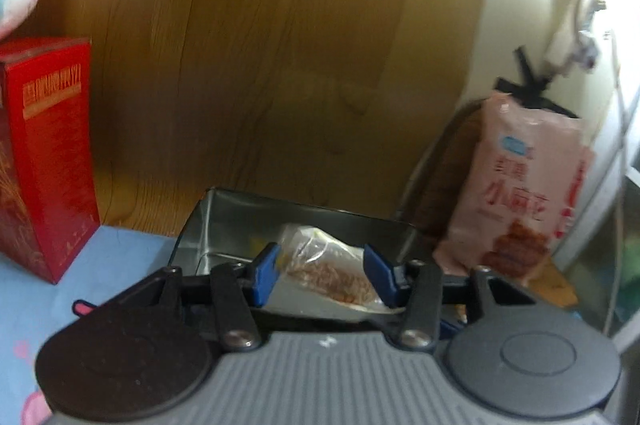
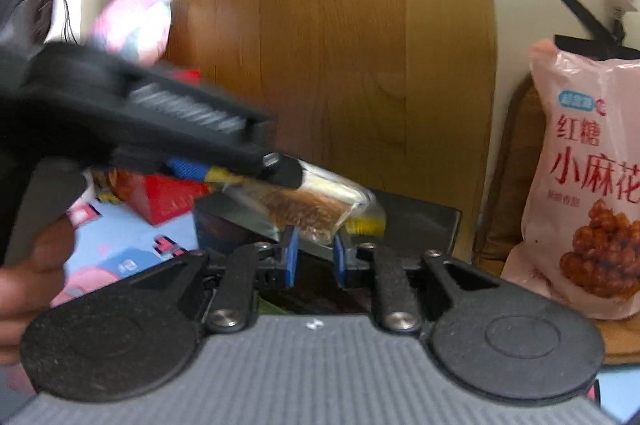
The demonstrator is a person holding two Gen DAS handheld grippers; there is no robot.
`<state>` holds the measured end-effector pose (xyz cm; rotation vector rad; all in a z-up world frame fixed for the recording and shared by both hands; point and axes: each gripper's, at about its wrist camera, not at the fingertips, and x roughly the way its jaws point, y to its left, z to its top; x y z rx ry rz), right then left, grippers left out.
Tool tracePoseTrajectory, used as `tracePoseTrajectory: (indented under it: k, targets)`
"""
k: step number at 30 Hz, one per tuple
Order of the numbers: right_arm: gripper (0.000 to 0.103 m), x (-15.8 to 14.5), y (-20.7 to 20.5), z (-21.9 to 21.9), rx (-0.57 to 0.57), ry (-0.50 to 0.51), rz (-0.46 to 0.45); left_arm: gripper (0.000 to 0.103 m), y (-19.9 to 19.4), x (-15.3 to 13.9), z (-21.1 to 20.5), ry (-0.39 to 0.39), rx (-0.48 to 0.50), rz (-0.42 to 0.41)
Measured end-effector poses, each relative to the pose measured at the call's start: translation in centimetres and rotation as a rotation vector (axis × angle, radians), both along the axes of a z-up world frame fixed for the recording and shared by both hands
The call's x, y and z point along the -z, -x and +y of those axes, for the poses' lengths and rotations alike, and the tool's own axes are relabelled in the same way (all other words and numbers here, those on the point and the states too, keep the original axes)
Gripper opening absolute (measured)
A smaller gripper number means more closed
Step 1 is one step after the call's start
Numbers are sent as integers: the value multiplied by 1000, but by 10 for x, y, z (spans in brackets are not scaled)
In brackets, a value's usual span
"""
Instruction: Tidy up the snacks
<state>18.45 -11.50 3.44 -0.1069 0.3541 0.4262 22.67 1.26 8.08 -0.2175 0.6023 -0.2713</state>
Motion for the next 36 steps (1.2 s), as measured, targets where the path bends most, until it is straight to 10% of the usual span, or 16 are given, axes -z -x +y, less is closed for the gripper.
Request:
tracePoseTrajectory:
  k: [2, 14, 20, 25, 36]
  targets:
    - [43, 2, 6, -2, 16, -1, -25, 45, 1, 5, 3, 36, 15, 24]
    - [43, 5, 53, -90, 198, -185, 120, 49, 126, 27, 29, 3, 31, -67]
    - [44, -81, 61, -156, 205, -361, 97, 49, 156, 46, 25, -48, 24, -61]
    - [66, -144, 101, -183, 54, -277, -5, 51, 175, 55, 31, -63, -19, -137]
    - [64, 8, 126, -133, 32, -209, 80, 55, 179, 60, 31, -90, -37, -189]
